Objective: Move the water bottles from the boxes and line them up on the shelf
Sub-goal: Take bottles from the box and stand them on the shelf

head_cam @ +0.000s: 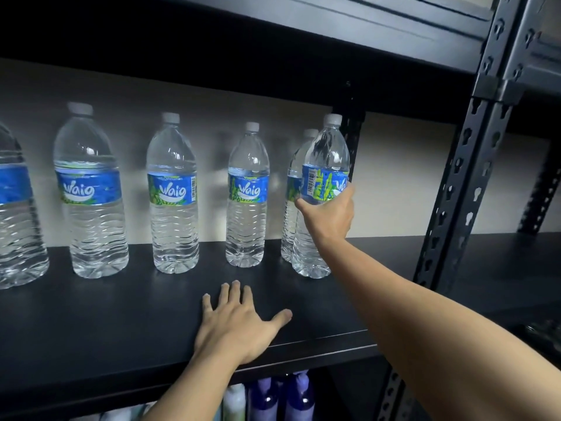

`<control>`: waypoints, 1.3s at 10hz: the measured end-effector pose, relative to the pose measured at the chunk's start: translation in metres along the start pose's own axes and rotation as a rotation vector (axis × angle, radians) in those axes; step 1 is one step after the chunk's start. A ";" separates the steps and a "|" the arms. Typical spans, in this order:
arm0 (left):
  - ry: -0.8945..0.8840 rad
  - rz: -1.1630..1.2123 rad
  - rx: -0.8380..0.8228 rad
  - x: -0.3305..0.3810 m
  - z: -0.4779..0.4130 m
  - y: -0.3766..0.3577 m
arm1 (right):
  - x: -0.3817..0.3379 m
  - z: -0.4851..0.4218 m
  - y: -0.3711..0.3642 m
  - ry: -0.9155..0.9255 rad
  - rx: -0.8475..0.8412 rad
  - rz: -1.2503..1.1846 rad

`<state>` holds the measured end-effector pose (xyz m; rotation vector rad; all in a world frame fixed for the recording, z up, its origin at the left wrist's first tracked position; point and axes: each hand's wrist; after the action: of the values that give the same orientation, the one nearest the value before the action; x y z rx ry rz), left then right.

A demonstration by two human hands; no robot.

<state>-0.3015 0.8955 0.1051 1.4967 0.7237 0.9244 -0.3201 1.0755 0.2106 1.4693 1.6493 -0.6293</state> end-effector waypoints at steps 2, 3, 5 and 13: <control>0.003 -0.004 0.003 0.000 0.000 -0.001 | 0.015 0.011 -0.002 0.016 -0.009 0.031; 0.002 -0.002 0.009 0.000 0.000 -0.001 | 0.018 0.013 -0.001 0.013 0.015 0.037; 0.001 0.008 0.003 0.000 0.002 0.000 | 0.021 0.021 0.004 0.034 -0.027 0.029; 0.004 0.027 0.007 -0.001 0.002 0.000 | 0.098 0.055 0.020 -0.123 -0.430 -0.023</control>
<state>-0.3001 0.8934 0.1050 1.5143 0.7118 0.9461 -0.2853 1.0896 0.1030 1.0812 1.5863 -0.3401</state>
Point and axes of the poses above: each hand's wrist, its own z-axis away from the middle knuckle, its own y-axis out of the back of the hand, x = y × z, and after that the axes turned 1 degree about -z, right-handed
